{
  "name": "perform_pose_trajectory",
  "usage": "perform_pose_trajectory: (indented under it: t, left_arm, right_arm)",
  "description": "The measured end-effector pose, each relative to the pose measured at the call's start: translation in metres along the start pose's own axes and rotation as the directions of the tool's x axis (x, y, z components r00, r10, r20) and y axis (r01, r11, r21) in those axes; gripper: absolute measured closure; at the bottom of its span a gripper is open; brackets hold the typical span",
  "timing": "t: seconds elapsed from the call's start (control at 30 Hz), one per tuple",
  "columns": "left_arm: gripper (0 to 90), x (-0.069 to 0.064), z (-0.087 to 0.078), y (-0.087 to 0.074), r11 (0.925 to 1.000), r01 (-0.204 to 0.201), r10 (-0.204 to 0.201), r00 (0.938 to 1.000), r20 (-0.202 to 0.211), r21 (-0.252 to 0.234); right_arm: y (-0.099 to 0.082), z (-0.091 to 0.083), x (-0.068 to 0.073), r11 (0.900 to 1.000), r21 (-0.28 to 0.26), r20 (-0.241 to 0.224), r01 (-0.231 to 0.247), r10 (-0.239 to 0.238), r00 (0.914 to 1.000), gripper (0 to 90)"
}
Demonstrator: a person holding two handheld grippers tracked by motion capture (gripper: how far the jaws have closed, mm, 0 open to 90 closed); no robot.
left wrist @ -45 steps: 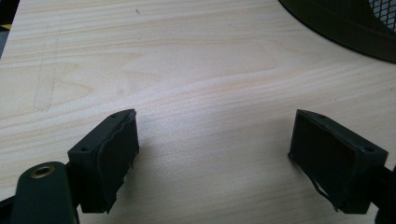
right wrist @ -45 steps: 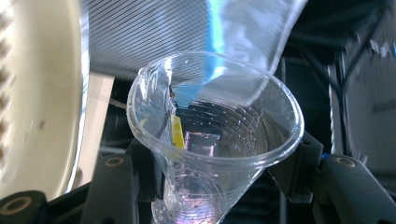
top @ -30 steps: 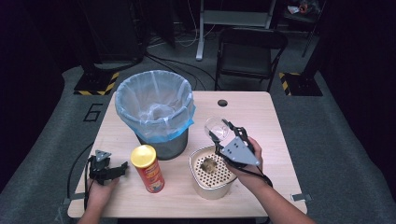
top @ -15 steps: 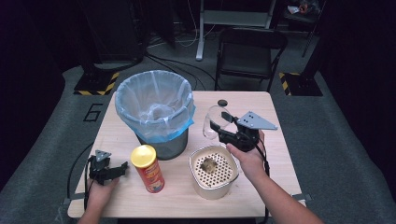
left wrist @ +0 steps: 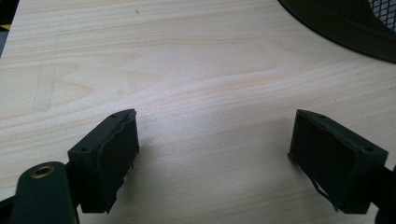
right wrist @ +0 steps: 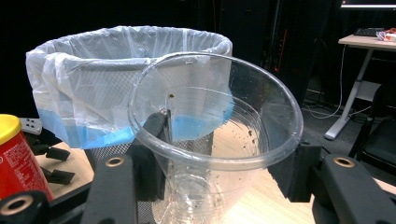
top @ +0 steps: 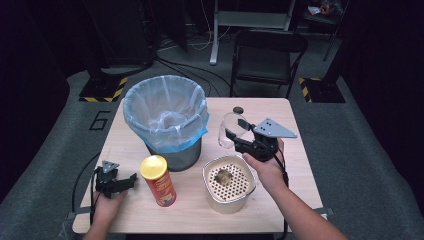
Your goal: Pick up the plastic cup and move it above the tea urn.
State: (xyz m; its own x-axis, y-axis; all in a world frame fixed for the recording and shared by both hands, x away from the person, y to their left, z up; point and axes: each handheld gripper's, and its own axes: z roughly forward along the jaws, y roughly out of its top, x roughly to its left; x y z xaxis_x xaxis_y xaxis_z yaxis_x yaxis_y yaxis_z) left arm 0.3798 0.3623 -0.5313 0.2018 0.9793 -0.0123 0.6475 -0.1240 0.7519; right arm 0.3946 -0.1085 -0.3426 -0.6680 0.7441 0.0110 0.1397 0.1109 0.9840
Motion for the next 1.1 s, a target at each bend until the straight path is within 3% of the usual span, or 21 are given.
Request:
perform_pose_trajectory:
  t: [0.27, 0.33, 0.37, 0.43, 0.47, 0.53, 0.67, 0.77, 0.8, 0.83, 0.87, 0.97, 1.0, 1.1]
  left_arm:
    - [14.9, 0.0, 0.0, 0.0, 1.0, -0.001, 0.001, 1.0, 0.0, 0.0]
    - [14.9, 0.0, 0.0, 0.0, 1.0, 0.0, 0.0, 1.0, 0.0, 0.0]
    - [14.9, 0.0, 0.0, 0.0, 1.0, 0.0, 0.0, 1.0, 0.0, 0.0]
    - [14.9, 0.0, 0.0, 0.0, 1.0, -0.001, 0.001, 1.0, 0.0, 0.0]
    - [14.9, 0.0, 0.0, 0.0, 1.0, -0.002, 0.002, 1.0, 0.001, 0.001]
    - [14.9, 0.0, 0.0, 0.0, 1.0, -0.006, 0.006, 1.0, 0.0, 0.0]
    - [14.8, 0.0, 0.0, 0.0, 1.0, -0.007, 0.007, 1.0, 0.002, -0.001]
    - [14.8, 0.0, 0.0, 0.0, 1.0, -0.007, 0.007, 1.0, 0.002, -0.001]
    - [14.8, 0.0, 0.0, 0.0, 1.0, -0.01, 0.01, 0.9999, 0.002, 0.0]
    - [14.8, 0.0, 0.0, 0.0, 1.0, -0.008, 0.008, 1.0, 0.003, -0.001]
    - [14.8, 0.001, 0.0, 0.0, 0.9999, -0.011, 0.011, 0.9999, 0.002, -0.001]
    - [14.8, 0.001, 0.0, 0.0, 0.9999, -0.011, 0.011, 0.9999, 0.002, -0.001]
    - [14.8, 0.001, 0.0, 0.0, 0.9999, -0.01, 0.01, 0.9999, 0.003, 0.0]
    - [14.8, 0.0, 0.0, 0.0, 1.0, -0.005, 0.005, 1.0, 0.004, -0.003]
  right_arm:
    - [0.017, -0.008, 0.009, 0.9997, -0.018, -0.03, 0.018, -0.019, 0.9994, 44.2]
    - [0.039, -0.009, 0.015, 0.9985, -0.036, -0.04, 0.04, -0.042, 0.9983, 44.2]
    - [0.039, -0.009, 0.015, 0.9985, -0.036, -0.04, 0.04, -0.042, 0.9983, 44.2]
    - [0.056, -0.007, 0.019, 0.9968, -0.052, -0.044, 0.06, -0.063, 0.9971, 44.2]
    - [0.075, -0.003, 0.023, 0.995, -0.067, -0.05, 0.074, -0.077, 0.9958, 44.1]
    - [0.084, 0.0, 0.025, 0.9941, -0.069, -0.052, 0.084, -0.087, 0.9948, 44.1]
    - [0.124, 0.022, 0.035, 0.9891, -0.091, -0.064, 0.116, -0.122, 0.9905, 43.8]
    - [0.137, 0.033, 0.04, 0.9871, -0.1, -0.083, 0.125, -0.133, 0.9876, 43.7]
    - [0.147, 0.046, 0.045, 0.9841, -0.103, -0.088, 0.144, -0.154, 0.9842, 43.6]
    - [0.147, 0.046, 0.045, 0.9841, -0.103, -0.088, 0.144, -0.154, 0.9842, 43.6]
    - [0.153, 0.06, 0.049, 0.9852, -0.088, -0.097, 0.147, -0.155, 0.9831, 43.5]
    - [0.156, 0.076, 0.053, 0.9888, -0.066, -0.102, 0.134, -0.14, 0.9849, 43.4]
    - [0.156, 0.09, 0.056, 0.9903, -0.046, -0.097, 0.131, -0.135, 0.9861, 43.2]
    - [0.154, 0.102, 0.058, 0.9909, -0.039, -0.091, 0.129, -0.132, 0.9871, 42.9]
